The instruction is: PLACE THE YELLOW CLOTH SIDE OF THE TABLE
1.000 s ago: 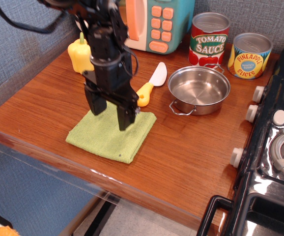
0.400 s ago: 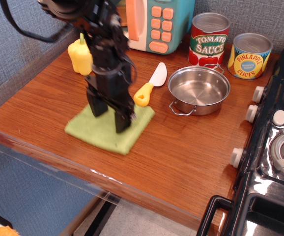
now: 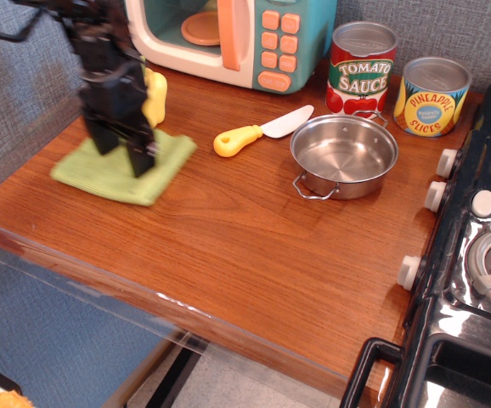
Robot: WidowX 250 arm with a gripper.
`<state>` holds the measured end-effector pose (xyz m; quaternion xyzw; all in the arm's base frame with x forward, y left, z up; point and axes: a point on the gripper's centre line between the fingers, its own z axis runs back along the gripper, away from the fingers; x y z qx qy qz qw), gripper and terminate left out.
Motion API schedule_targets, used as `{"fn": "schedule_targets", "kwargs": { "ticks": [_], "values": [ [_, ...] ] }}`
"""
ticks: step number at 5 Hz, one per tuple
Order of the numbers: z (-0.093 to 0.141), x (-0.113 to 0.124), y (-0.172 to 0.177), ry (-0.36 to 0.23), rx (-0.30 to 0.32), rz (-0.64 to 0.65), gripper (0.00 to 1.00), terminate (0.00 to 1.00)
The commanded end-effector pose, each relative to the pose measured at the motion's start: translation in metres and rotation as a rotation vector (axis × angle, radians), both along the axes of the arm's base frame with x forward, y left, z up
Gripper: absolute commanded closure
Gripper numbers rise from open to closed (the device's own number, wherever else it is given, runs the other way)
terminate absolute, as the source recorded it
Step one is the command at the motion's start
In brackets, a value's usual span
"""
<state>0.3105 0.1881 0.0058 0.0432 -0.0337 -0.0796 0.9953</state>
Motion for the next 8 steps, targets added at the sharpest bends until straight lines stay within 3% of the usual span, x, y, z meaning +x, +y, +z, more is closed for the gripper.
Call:
{"fn": "schedule_targets", "kwargs": {
  "ticks": [1,2,3,4,7,8],
  "values": [
    [-0.004,-0.057,0.036,0.1,-0.025,-0.028,0.0,0.0],
    [0.006,-0.049,0.022,0.049,-0.039,-0.082,0.0,0.0],
    [0.054,-0.023,0.001,-0.122,-0.029,-0.105,0.0,0.0],
    [0.104,-0.013,-0.019,-0.222,-0.061,-0.068,0.0,0.0],
    [0.11,0.006,-0.066,-0.051,0.013,0.179,0.0,0.0],
    [0.11,0.006,-0.066,-0.051,0.013,0.179,0.0,0.0]
  ]
}}
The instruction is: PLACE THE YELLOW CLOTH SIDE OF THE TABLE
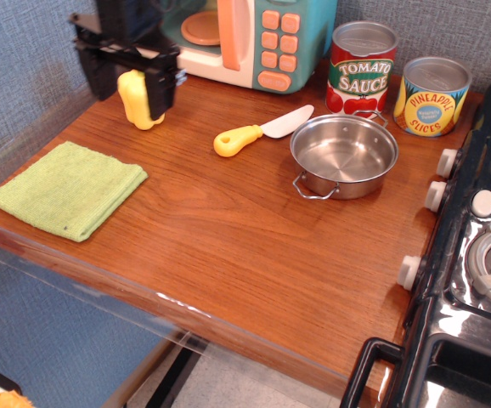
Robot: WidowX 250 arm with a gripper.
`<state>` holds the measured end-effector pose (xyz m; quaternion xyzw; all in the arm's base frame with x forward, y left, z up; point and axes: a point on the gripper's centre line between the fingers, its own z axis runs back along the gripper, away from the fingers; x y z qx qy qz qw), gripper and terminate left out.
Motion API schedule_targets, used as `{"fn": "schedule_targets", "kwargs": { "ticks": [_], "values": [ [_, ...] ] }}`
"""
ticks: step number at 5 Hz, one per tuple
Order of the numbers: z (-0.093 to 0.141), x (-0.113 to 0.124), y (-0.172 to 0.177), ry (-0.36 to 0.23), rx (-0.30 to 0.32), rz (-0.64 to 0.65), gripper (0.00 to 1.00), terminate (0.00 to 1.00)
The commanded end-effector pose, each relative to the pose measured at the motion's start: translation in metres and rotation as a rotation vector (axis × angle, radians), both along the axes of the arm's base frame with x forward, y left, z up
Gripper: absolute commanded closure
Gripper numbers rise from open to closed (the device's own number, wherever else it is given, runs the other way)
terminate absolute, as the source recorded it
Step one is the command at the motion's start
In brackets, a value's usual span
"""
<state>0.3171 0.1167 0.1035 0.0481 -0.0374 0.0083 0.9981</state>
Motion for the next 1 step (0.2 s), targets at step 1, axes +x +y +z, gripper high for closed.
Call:
{"fn": "schedule_targets", "kwargs": {
  "ticks": [1],
  "values": [
    [0.012,-0.0002,0.0058,-0.034,0.013,0.003,0.0,1.0]
  ]
}}
